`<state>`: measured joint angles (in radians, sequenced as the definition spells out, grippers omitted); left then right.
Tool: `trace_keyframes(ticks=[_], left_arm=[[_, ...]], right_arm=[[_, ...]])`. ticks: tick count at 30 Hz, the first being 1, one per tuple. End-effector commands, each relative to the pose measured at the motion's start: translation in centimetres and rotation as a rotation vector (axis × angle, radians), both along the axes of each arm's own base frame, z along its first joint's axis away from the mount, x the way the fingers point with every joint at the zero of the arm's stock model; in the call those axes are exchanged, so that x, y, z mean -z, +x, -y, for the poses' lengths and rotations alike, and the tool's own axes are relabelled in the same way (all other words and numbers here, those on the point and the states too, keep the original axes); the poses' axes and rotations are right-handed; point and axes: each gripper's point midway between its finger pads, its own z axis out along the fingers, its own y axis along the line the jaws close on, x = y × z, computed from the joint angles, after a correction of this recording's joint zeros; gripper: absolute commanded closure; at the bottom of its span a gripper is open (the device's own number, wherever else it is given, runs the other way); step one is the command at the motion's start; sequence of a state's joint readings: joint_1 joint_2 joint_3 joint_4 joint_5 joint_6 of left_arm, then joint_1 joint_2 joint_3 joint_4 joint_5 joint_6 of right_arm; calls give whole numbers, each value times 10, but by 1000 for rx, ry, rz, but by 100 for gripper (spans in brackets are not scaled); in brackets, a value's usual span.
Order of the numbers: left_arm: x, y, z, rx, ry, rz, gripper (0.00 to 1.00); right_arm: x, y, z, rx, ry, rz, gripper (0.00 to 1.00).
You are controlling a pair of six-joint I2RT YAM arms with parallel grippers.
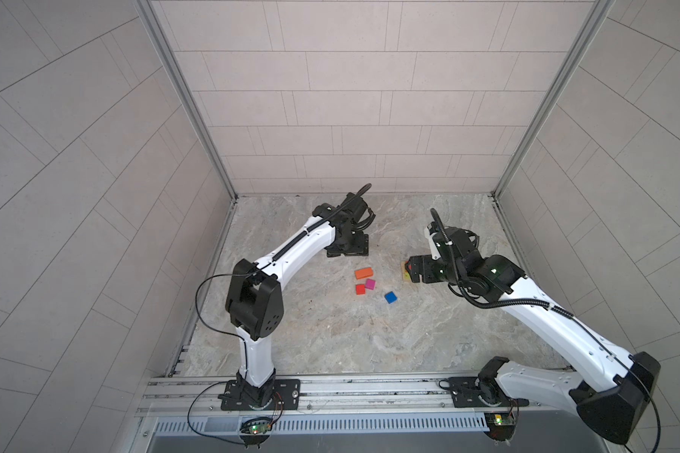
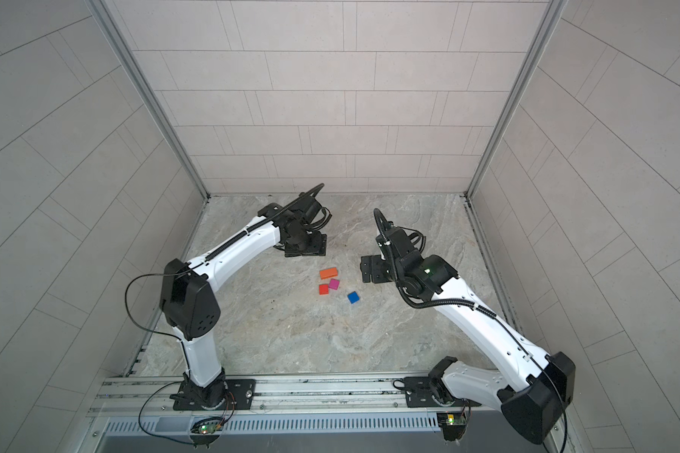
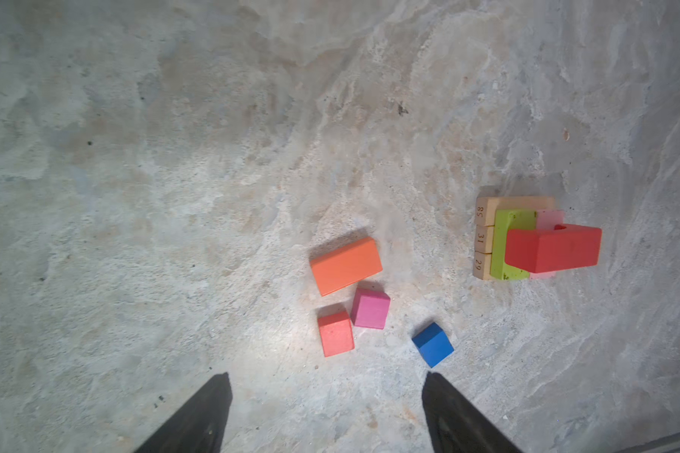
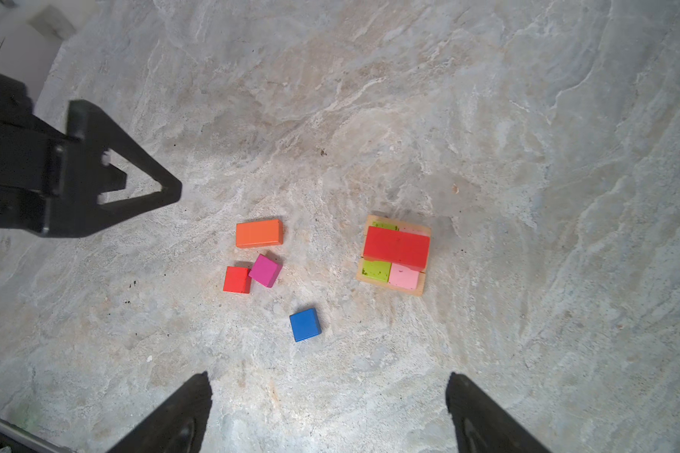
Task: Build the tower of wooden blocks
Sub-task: 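Move the right gripper over the orange block while the left arm draws back, then lower the right gripper onto the orange block and close on it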
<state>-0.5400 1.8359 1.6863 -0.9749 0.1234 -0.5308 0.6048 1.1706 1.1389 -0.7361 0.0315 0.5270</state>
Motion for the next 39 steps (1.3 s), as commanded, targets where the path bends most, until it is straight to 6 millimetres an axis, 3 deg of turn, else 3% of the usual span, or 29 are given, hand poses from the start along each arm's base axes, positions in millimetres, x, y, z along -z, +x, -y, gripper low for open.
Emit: trace_keyframes(ticks=[1, 6, 10, 20, 24, 39], left_arm=[[-8, -10, -29, -12, -54, -21, 17], [-22, -19, -71, -46, -158, -4, 18], [-22, -26, -89, -54, -223, 21, 17], [-21, -35, -72, 2, -533, 1, 19], [-27, -34, -77, -12, -526, 47, 19], [-30, -29, -87, -49, -578, 64, 19]], right_arm=[[0, 8, -9, 37, -22, 23, 3], [20, 17, -38, -4, -39, -14, 3], [35, 25, -59, -12, -64, -54, 3], [88, 62, -114, -158, -158, -174, 2], [115, 74, -131, -181, -194, -243, 4], [172, 89, -134, -219, -254, -301, 15]])
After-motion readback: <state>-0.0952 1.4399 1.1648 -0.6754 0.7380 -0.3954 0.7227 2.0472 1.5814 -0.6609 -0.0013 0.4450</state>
